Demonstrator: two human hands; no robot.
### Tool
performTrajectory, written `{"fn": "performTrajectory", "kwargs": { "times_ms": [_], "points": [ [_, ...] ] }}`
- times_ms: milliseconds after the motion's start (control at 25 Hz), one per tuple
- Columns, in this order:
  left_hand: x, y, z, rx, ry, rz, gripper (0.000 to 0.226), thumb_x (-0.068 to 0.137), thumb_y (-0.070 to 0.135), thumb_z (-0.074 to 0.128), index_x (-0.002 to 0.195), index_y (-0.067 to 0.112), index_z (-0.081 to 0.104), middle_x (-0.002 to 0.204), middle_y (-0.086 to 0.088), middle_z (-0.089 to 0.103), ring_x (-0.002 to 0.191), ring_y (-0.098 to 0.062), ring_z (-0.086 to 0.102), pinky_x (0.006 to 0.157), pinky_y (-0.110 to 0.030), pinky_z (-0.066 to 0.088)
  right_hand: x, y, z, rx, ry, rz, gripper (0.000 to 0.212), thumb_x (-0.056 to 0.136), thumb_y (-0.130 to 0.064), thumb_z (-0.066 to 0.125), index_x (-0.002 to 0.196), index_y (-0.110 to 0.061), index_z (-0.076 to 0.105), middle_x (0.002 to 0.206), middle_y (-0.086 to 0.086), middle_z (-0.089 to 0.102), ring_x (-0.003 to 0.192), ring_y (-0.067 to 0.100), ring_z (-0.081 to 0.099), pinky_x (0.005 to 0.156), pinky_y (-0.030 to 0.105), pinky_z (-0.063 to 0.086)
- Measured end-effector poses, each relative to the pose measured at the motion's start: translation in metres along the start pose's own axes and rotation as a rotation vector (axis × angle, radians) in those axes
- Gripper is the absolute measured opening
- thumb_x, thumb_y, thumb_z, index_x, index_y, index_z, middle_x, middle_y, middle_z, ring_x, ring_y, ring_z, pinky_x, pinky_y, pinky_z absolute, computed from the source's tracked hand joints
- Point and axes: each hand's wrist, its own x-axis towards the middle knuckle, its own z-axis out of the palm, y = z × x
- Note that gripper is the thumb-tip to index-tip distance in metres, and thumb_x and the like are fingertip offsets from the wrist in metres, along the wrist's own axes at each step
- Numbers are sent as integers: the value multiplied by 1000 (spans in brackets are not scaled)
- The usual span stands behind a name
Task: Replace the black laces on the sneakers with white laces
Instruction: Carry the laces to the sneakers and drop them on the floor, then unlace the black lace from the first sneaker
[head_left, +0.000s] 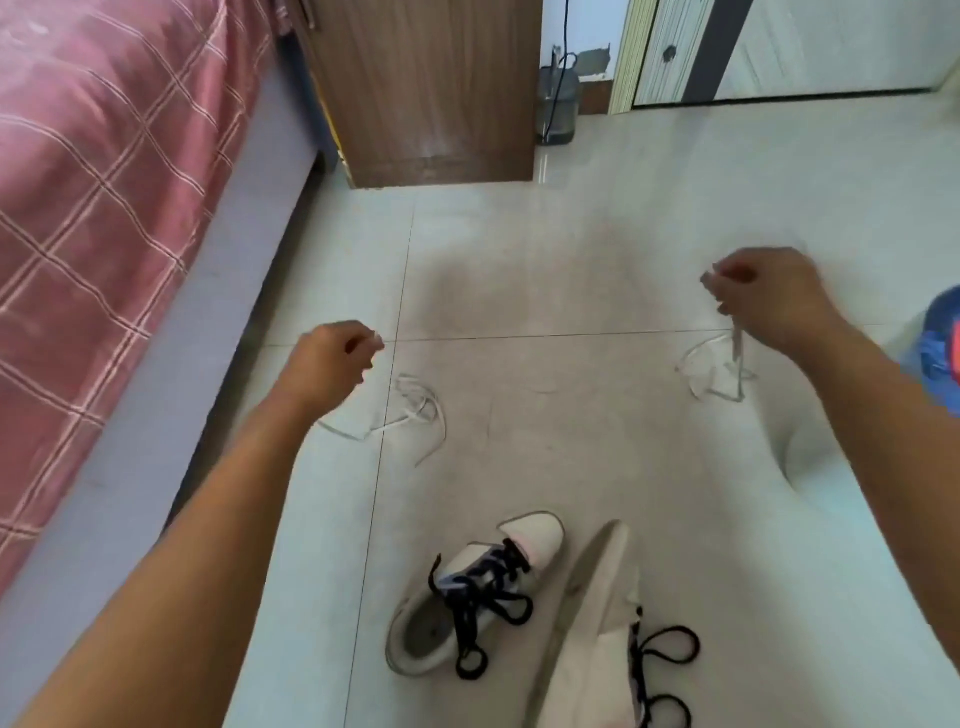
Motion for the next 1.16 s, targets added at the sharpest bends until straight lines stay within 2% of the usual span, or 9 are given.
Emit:
{"fn": "performTrajectory", "kwargs": {
  "times_ms": [120, 200, 320, 440, 520, 680, 840, 1000, 1160],
  "points": [
    [-40, -26, 60, 462, -491, -103, 38, 98, 31, 46, 120, 2, 57, 129, -17, 52, 119, -30, 50, 96, -32, 39, -56, 44, 52, -504, -534, 101, 30, 92, -18, 57, 114, 2, 63, 123, 20, 57, 115, 34, 52, 91, 31, 40],
    [-78, -43, 90, 455, -688, -57, 48, 97, 36, 47, 136, 10, 44, 143, -11, 37, 127, -24, 44, 102, -29, 35, -99, 60, 68, -596, -710, 67, 35, 92, -23, 58, 123, -6, 56, 130, 17, 48, 119, 32, 47, 98, 33, 38],
    [-134, -61, 117, 333, -774, 61, 48, 97, 29, 45, 143, 25, 33, 142, 0, 39, 124, -18, 46, 100, -28, 37, -174, 89, 72, -390, -934, 220, 32, 88, -17, 58, 119, -14, 49, 114, 11, 55, 92, 21, 54, 77, 28, 45],
    [-161, -66, 127, 372, -733, 75, 43, 92, 26, 44, 134, 28, 38, 126, 1, 49, 108, -20, 54, 85, -32, 45, -260, 101, 72, -144, -1259, 670, 66, 84, -16, 63, 138, -24, 27, 112, 9, 51, 74, 14, 46, 51, 20, 39],
    [-170, -64, 134, 466, -764, 133, 50, 86, 34, 49, 133, 27, 35, 121, 2, 47, 104, -21, 54, 77, -32, 45, -290, 98, 81, 77, -1245, 754, 86, 82, -7, 65, 146, -26, 11, 111, 8, 52, 76, 13, 52, 50, 18, 42],
    [-182, -57, 148, 373, -618, 15, 28, 92, 26, 48, 116, 13, 49, 101, 1, 41, 92, -27, 57, 70, -32, 41, -321, 87, 114, 268, -831, 666, 19, 91, 3, 48, 110, 0, 52, 94, 14, 62, 82, 21, 59, 70, 28, 49],
    [-202, -53, 149, 314, -548, -86, 25, 93, 21, 49, 115, 11, 44, 111, -8, 44, 85, -29, 59, 66, -31, 43, -294, 78, 107, 34, -525, 333, 12, 95, -10, 49, 101, -6, 57, 93, 9, 64, 76, 20, 58, 69, 28, 42],
    [-204, -45, 145, 210, -603, -182, 23, 94, 17, 49, 113, 8, 42, 112, -12, 46, 89, -28, 57, 67, -30, 48, -255, 74, 84, -291, -629, 37, 23, 95, -22, 49, 116, -12, 56, 109, 4, 61, 93, 25, 60, 79, 30, 44],
    [-194, -13, 141, 668, -545, -54, 45, 95, 25, 46, 135, 13, 28, 128, -9, 38, 107, -25, 49, 75, -29, 42, -263, 74, 81, 162, -557, 352, 17, 92, -14, 57, 107, -9, 62, 72, -1, 64, 61, 5, 59, 57, 9, 44]
  ]
}}
